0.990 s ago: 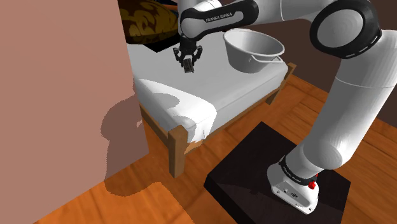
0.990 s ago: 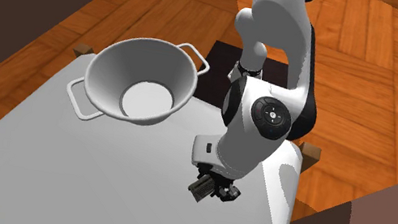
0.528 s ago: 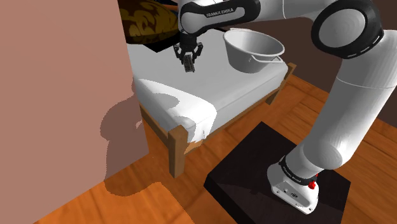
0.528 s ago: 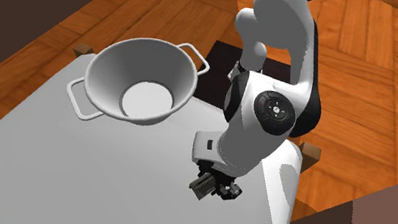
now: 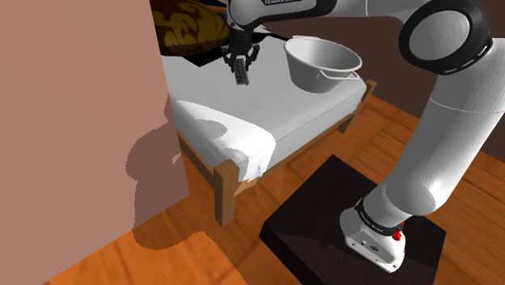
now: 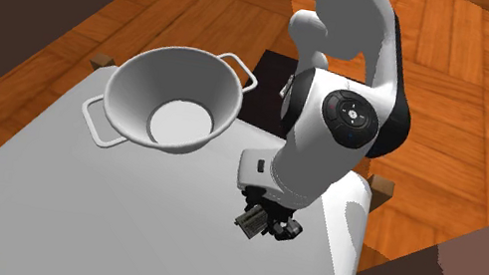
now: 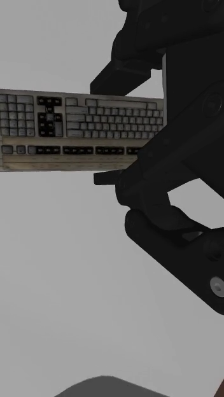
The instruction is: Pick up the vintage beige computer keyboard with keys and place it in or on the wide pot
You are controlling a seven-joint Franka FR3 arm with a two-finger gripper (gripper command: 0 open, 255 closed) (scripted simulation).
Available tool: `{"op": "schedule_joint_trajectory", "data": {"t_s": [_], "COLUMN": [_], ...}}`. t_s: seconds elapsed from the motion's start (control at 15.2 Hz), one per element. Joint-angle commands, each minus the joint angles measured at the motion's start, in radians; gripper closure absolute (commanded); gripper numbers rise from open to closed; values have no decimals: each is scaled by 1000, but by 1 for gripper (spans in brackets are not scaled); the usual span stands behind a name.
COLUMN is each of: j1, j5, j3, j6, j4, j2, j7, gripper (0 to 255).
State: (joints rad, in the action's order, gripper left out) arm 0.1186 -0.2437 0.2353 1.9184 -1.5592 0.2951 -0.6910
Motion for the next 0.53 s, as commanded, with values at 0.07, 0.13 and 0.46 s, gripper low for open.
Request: {"op": "schedule_joint_trajectory", "data": {"t_s": [0.07,0.13,0.46], "j1": [-1,-2,-6], "j5": [4,5,8], "j3": [2,2,4], "j6": [-40,-53,-120], "j4": [35,48,117], "j2": [-6,-6,-4], "j7": [7,9,20], "gripper": [255,255,255]}}
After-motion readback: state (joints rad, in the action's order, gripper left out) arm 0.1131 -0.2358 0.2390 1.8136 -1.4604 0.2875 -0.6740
